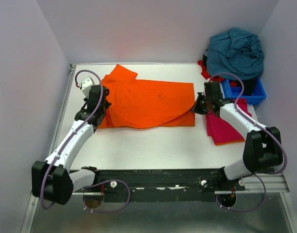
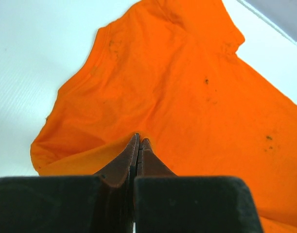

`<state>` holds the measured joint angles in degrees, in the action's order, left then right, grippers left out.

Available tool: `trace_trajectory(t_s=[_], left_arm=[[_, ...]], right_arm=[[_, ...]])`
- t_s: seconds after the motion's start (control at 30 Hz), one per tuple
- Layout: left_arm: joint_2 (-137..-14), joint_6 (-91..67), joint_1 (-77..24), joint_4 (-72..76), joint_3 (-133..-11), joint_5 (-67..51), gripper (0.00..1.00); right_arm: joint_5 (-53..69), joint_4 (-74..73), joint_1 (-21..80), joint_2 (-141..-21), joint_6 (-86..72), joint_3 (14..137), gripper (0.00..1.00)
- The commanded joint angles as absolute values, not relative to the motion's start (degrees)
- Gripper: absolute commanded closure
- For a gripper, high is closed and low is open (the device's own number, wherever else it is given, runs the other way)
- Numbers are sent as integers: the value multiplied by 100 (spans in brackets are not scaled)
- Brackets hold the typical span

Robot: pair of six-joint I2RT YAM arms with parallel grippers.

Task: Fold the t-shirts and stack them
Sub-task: Fold the flattened tshirt in 1/3 of the way

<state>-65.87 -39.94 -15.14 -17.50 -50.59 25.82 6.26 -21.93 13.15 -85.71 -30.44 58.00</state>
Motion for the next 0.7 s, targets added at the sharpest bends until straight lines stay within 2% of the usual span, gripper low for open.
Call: trace_trajectory(t_s=[0.0,0.67], left_arm=[[-6872,-3771,-1512,-1450,-5536,2813,100],[-8393,-3437,-1310,-1292,-6688,2751,100]], right_arm=[[448,-2188,1310,-8727,-2988,5968,99],[308,-2426,1046,-9632,-2900,6759,99]])
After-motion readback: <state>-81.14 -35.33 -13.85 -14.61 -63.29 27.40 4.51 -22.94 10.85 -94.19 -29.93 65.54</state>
